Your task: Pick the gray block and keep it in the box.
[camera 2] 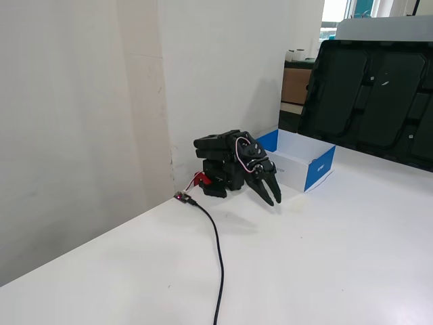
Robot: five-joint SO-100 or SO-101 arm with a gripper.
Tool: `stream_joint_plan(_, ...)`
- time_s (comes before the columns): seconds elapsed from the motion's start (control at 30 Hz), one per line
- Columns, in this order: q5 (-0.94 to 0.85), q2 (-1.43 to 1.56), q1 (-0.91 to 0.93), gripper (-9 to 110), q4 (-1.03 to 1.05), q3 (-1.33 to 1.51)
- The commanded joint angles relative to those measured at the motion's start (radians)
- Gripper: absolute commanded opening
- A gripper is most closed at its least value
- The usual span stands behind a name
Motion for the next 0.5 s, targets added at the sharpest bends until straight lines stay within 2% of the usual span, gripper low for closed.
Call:
stream_joint_plan(0.0, 0.012, 0.118, -0.015, 0, 0.012, -0.012)
stream_joint_plan(0.47, 0.014, 0.118, -0.025, 0, 0.069, -0.026)
